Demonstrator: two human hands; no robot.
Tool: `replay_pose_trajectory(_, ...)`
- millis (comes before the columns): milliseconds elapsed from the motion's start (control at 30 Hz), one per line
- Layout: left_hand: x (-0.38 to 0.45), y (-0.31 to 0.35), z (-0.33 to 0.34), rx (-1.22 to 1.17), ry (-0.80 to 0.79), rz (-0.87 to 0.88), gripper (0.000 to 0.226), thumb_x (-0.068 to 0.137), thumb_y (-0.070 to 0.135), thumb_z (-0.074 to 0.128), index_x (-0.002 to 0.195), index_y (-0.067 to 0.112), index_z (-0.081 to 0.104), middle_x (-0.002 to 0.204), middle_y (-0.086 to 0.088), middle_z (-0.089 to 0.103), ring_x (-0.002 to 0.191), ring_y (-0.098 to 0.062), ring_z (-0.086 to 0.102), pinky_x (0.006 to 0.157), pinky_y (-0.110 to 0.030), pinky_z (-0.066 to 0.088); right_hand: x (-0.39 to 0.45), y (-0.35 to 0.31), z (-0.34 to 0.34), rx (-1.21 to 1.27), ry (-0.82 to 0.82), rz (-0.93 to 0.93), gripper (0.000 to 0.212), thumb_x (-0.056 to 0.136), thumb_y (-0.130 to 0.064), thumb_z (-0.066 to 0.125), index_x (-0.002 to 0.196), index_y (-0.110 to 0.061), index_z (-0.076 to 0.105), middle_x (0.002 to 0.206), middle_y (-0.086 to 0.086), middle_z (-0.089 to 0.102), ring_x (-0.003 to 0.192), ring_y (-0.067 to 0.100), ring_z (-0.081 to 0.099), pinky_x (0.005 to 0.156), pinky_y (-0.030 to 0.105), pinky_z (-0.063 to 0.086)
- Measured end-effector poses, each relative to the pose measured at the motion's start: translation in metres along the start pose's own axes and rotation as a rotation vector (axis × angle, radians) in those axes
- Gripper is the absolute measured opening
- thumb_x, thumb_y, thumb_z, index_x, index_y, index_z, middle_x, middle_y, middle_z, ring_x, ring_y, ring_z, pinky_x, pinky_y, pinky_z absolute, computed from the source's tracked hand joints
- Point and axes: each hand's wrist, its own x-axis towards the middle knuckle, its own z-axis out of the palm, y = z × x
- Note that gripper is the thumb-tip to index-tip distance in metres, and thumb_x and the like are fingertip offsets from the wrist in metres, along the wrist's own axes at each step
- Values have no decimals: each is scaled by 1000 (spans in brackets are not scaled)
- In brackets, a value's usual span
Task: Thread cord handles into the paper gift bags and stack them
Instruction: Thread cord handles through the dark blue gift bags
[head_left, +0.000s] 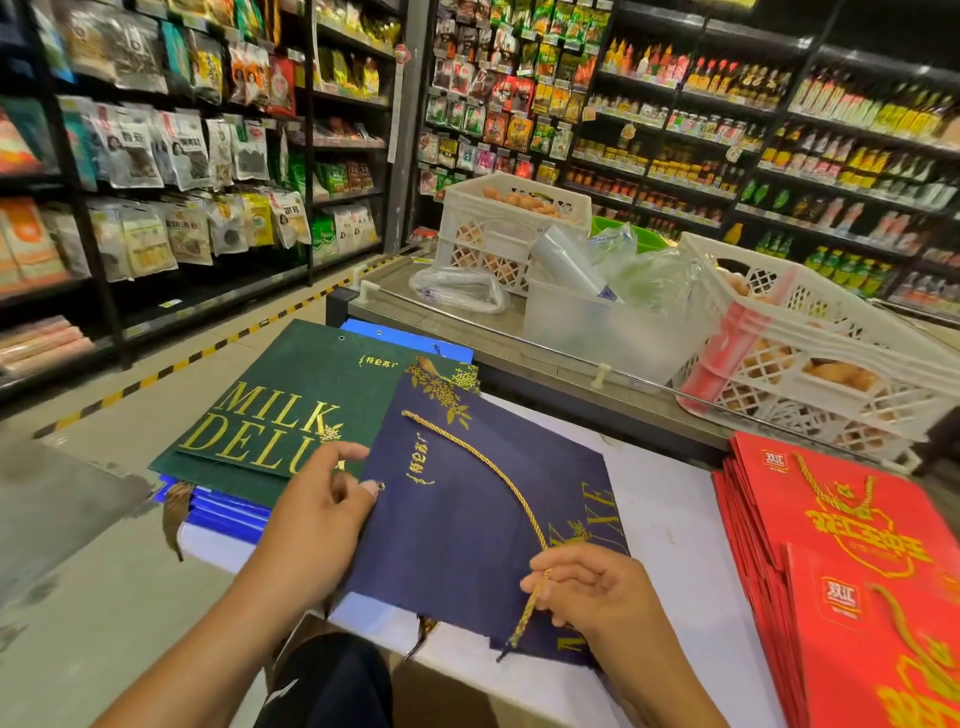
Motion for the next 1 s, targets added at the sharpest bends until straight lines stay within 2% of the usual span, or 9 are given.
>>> replay_pose_trajectory(133, -16, -1, -1, 123, -11, 63, 28, 100, 23, 65, 117, 43, 58, 77, 2, 63, 71, -17, 64, 66, -39, 53, -7, 2, 6, -156, 62, -66, 18, 85, -5, 80, 82, -22, 82, 73, 7, 73, 66, 14, 63, 61, 24, 50)
replay_pose_trajectory(267, -29, 2, -3, 260, -16, 103, 32, 100, 24, 63, 123, 45, 55, 79, 8, 64, 74, -11, 65, 67, -35, 55, -14, 4, 17, -396, 151, -192, 12, 83, -24, 86, 78, -33, 79, 83, -6, 60, 71, 17, 57, 63, 22, 48)
replay_pose_trajectory(367, -39, 1, 0, 231, -9, 87, 24, 96, 19, 69, 108, 38, 61, 87, 9, 64, 78, -11, 64, 69, -31, 54, -15, 5, 26, -487, 123, -241, 11, 86, -30, 83, 79, -31, 75, 95, -10, 61, 72, 20, 55, 62, 24, 49)
replay_pose_trajectory(467, -40, 0, 2, 105, -14, -9, 23, 89, 8, 76, 93, 28, 65, 90, -6, 63, 76, -20, 64, 61, -32, 55, -17, 6, 35, -515, 112, -232, 10, 91, -31, 78, 83, -32, 72, 89, -11, 64, 72, 17, 56, 61, 25, 49)
replay_pose_trajectory(533, -39, 0, 2, 27, -20, -68, 20, 86, 4, 77, 91, 22, 68, 87, -19, 62, 71, -23, 60, 55, -29, 50, -17, 6, 42, -494, 108, -197, 7, 93, -29, 76, 88, -33, 72, 87, -12, 66, 69, 10, 56, 59, 22, 47)
replay_pose_trajectory(567, -38, -2, 2, 13, -23, -71, 19, 85, 4, 78, 90, 20, 68, 84, -19, 62, 69, -21, 57, 56, -28, 48, -16, 6, 45, -481, 99, -180, 8, 93, -27, 75, 91, -33, 72, 87, -13, 66, 67, 7, 56, 58, 20, 46)
replay_pose_trajectory(700, -38, -1, 3, 3, -54, -41, 21, 84, 1, 77, 80, 19, 67, 61, 5, 54, 57, -8, 47, 58, -23, 44, -11, 7, 57, -446, 105, -158, 19, 99, -18, 66, 98, -36, 72, 93, -15, 69, 71, 6, 64, 60, 17, 51)
replay_pose_trajectory(867, -35, -6, 2, -65, -94, -62, 22, 84, -2, 75, 91, 19, 73, 79, -12, 70, 71, -26, 65, 70, -36, 54, -8, 0, 64, -149, 108, -43, 33, 107, -4, 49, 101, -25, 74, 91, -2, 72, 44, 22, 59, 45, 27, 47)
replay_pose_trajectory(1000, -39, -9, 3, -104, -177, -80, 21, 88, -2, 72, 92, 17, 77, 84, -15, 74, 80, -32, 71, 72, -39, 57, -5, -9, 67, -12, 60, -2, 26, 105, -7, 54, 93, -19, 74, 61, 14, 67, 44, 24, 56, 46, 28, 46)
